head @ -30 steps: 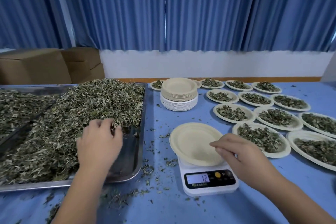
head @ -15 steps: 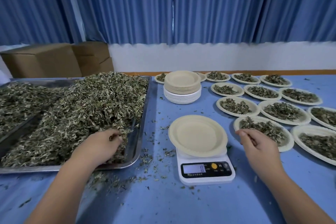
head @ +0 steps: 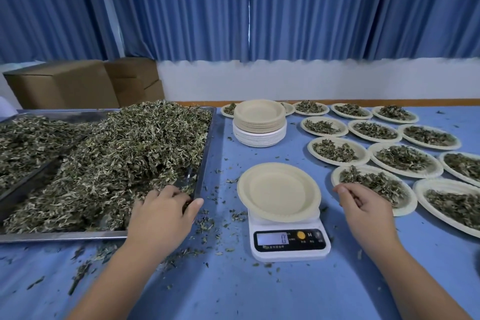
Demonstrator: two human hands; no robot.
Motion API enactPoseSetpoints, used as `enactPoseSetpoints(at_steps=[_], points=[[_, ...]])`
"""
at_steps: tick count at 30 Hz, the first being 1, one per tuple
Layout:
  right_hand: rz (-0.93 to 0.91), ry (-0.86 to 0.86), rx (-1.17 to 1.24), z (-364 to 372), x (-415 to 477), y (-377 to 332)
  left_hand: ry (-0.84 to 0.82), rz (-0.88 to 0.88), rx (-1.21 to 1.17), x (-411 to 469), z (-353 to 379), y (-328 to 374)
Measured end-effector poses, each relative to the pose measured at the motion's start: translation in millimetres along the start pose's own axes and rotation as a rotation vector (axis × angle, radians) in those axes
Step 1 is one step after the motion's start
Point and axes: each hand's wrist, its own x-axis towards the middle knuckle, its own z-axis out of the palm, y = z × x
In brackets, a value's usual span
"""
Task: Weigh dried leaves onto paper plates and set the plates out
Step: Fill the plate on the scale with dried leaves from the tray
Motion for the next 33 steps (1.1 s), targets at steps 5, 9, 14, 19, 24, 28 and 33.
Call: enactPoseSetpoints(at_steps=[5, 9, 14, 19, 24, 28, 33], points=[[0.015, -0.008, 0.009, 1, 0, -1, -0.107, 0.042, 0.03, -7, 5, 4], [0.054, -0.006, 0.039, 0, -1, -2, -0.042, 0.041, 0.122, -15, 6, 10], [0.066, -0.009, 0.04, 0, -2, -5, 0.005, 0.041, 0.088, -16, 7, 8], [0.088, -0.008, 0.033, -3, -1, -8, 0.044, 0.076, 0.125, -19, 13, 4], [0.092, -0.009, 0.036, -3, -2, -11, 0.007, 0.099, -0.121, -12, 10, -8], [0.102, -0.017, 0.041, -4, -2, -12, -0.01, 0.118, -0.327, -4, 0, -17], [0.113, -0.025, 0.052, -3, -2, -14, -0.139, 0.102, -0.489, 11, -9, -29]])
